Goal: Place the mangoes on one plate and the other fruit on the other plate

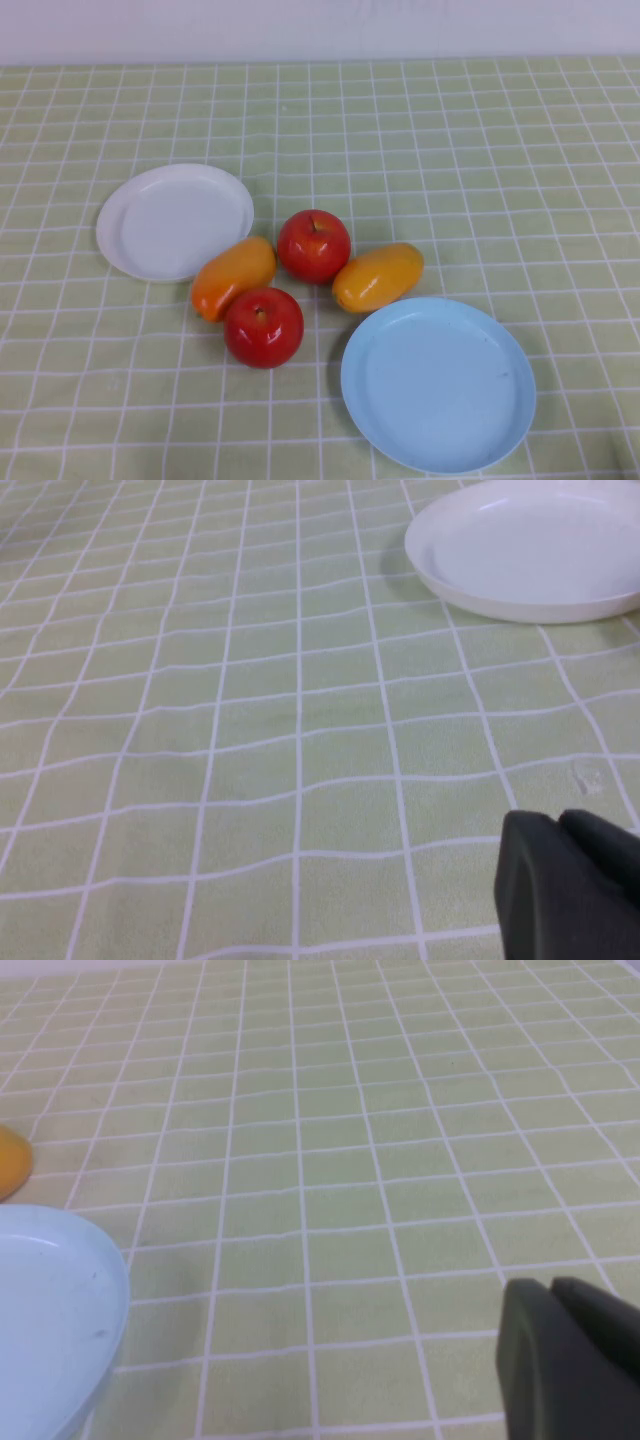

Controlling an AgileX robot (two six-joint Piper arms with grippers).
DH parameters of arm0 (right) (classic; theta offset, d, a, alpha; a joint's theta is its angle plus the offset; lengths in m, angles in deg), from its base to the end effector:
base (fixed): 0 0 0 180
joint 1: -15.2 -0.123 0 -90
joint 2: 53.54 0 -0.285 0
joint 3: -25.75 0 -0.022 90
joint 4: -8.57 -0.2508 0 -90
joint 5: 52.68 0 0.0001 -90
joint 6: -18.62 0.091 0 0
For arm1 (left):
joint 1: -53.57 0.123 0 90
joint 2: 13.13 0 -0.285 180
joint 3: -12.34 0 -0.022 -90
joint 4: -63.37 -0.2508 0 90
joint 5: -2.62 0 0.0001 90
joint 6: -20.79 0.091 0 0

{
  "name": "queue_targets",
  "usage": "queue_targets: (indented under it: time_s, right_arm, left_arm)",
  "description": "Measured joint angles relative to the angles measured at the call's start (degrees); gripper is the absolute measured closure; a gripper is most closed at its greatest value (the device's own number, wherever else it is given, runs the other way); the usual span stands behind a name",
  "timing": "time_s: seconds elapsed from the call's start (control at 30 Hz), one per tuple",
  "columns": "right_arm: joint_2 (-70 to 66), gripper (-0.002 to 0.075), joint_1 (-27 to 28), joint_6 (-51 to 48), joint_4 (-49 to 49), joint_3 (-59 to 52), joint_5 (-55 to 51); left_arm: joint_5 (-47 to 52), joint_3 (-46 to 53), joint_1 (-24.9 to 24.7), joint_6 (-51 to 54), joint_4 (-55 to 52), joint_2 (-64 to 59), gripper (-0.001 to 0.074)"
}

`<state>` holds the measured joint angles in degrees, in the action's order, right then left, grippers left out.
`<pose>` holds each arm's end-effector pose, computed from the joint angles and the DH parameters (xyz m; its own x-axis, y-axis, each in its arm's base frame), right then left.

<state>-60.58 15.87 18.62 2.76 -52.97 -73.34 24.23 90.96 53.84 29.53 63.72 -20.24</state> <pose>0.0529 0.0026 0.1728 -0.2819 0.0980 -0.9544 0.0041 0.9949 0.1010 0.0525 0.0000 0.1717 -0.2952 0.1449 -0.9444 0.0411 0.9894 0.1390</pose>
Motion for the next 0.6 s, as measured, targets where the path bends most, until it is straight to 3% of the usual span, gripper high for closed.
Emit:
queue_targets:
  time_s: [0.4,0.6]
  right_arm:
    - [0.0,0.0743,0.0,0.0,0.0,0.0,0.0]
    - [0.0,0.0743,0.0,0.0,0.0,0.0,0.0]
  left_arm:
    - [-1.94,0.0,0.0,0.0,6.9,0.0,0.0737]
    - [-4.99,0.0,0.0,0.0,22.19,0.0,0.0737]
